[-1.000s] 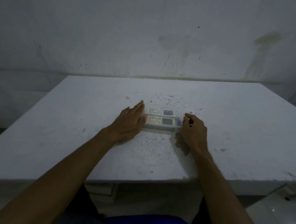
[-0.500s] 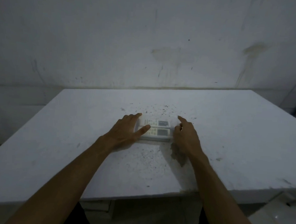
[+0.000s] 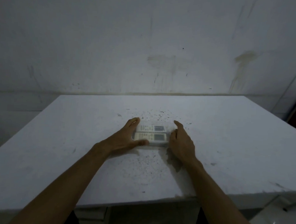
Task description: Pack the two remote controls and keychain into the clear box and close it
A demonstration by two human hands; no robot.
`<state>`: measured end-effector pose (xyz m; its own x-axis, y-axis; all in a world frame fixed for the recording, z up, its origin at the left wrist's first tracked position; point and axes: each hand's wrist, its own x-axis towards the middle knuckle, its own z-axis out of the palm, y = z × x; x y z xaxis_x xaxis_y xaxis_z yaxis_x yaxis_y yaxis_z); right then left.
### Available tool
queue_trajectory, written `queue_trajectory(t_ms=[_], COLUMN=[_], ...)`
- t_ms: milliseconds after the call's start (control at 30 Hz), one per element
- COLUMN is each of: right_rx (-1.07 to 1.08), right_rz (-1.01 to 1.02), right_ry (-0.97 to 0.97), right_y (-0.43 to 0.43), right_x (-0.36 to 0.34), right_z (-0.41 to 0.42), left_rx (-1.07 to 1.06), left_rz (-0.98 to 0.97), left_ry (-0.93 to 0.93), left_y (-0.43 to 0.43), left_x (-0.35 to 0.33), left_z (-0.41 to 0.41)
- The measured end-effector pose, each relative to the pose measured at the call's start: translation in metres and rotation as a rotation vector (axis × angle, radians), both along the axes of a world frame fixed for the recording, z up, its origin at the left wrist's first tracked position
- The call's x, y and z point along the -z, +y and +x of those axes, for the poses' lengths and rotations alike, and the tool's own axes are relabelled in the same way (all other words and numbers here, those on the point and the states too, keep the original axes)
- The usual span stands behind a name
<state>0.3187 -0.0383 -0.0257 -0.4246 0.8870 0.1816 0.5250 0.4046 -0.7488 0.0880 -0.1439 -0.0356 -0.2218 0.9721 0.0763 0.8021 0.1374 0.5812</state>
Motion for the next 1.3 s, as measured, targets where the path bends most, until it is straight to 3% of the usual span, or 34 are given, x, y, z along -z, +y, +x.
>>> queue_trajectory(t_ms=[233, 367, 467, 600, 767, 867, 933, 1067, 1167, 1300], right_rx=[-0.05, -0.214, -0.278, -0.291, -0.058, 0.05, -0.002, -0.029, -0.031, 0.034], right_rz=[-0.469, -0.643, -0.666, -0.597, -0.055, 0.095, 0.187, 0.196, 0.206, 0.241], right_ry=[0.489, 0.571, 0.671, 0.512, 0.094, -0.11, -0.239, -0.231, -0.222, -0.255], right_y=[0.018, 0.028, 0.048, 0.079, 0.102, 0.116, 0.121, 0.123, 0.128, 0.126], right_x=[-0.022, -0.041, -0.051, -0.06, -0.036, -0.011, 0.004, 0.011, 0.009, 0.012], right_z=[-0.001, -0.016, -0.042, -0.094, -0.145, -0.155, -0.159, -0.158, -0.158, -0.159], left_rx=[-0.143, -0.123, -0.15, -0.285, -0.368, -0.382, -0.394, -0.378, -0.362, -0.41], left_rz=[0.249, 0.356, 0.386, 0.333, 0.261, 0.193, 0.126, 0.058, 0.085, 0.177], left_ry=[-0.229, -0.275, -0.261, -0.15, -0.151, -0.144, -0.134, -0.131, -0.175, -0.096], left_y=[0.004, 0.019, 0.03, 0.048, 0.07, 0.087, 0.097, 0.114, 0.126, 0.128], left_x=[-0.006, -0.027, -0.037, -0.035, -0.03, -0.033, -0.034, -0.034, -0.024, -0.01], left_z=[-0.003, -0.013, -0.028, -0.066, -0.138, -0.186, -0.216, -0.242, -0.24, -0.231])
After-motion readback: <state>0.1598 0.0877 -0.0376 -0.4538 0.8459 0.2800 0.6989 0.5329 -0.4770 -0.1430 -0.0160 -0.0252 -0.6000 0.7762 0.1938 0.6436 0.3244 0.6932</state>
